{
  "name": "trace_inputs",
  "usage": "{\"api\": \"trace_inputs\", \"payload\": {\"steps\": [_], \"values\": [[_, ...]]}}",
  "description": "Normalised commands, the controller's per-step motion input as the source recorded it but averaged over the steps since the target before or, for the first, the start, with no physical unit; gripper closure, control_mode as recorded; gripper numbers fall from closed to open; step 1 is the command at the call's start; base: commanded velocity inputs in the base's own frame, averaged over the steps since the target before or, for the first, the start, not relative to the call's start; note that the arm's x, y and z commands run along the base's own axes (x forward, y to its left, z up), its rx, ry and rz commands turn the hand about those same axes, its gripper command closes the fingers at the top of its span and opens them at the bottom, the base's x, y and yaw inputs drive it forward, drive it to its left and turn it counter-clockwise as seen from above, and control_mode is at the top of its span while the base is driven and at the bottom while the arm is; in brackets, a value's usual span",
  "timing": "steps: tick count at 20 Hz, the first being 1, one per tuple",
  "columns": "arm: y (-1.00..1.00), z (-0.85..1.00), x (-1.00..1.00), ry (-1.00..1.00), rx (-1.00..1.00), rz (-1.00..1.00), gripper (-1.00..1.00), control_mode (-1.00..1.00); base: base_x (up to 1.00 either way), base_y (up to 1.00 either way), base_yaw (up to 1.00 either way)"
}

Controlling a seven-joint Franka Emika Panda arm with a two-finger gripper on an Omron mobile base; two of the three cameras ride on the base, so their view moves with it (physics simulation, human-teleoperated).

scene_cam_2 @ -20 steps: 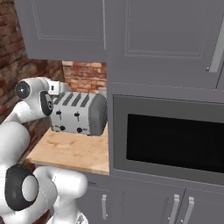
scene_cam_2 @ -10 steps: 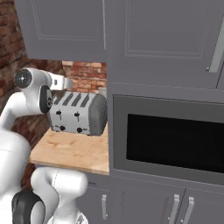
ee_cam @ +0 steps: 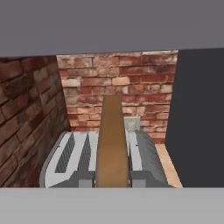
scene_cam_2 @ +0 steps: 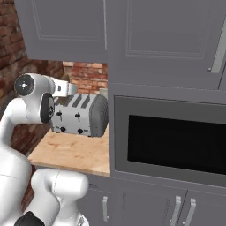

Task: Start the toaster. Once the lever pops up, take the bread to the plate on the dining counter.

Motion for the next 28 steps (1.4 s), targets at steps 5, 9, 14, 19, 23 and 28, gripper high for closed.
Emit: {"api": "trace_inputs", "payload": {"steps": [5, 9, 14, 19, 23, 28], "values": [[-0.11, 0.00, -0.36, 0.00, -0.03, 0.00, 1.00, -1.00, 0.00, 0.00, 0.00], [-0.01, -0.06, -0.41, 0.00, -0.06, 0.00, 1.00, -1.00, 0.00, 0.00, 0.00], [-0.04, -0.08, -0.53, 0.00, -0.02, 0.00, 1.00, -1.00, 0.00, 0.00, 0.00], [-0.01, -0.07, -0.51, 0.03, 0.00, 0.00, 1.00, -1.00, 0.00, 0.00, 0.00], [0.00, -0.14, -0.35, 0.06, 0.00, 0.00, 1.00, -1.00, 0.00, 0.00, 0.00], [-0.04, -0.17, -0.14, 0.01, 0.00, 0.00, 1.00, -1.00, 0.00, 0.00, 0.00]]}}
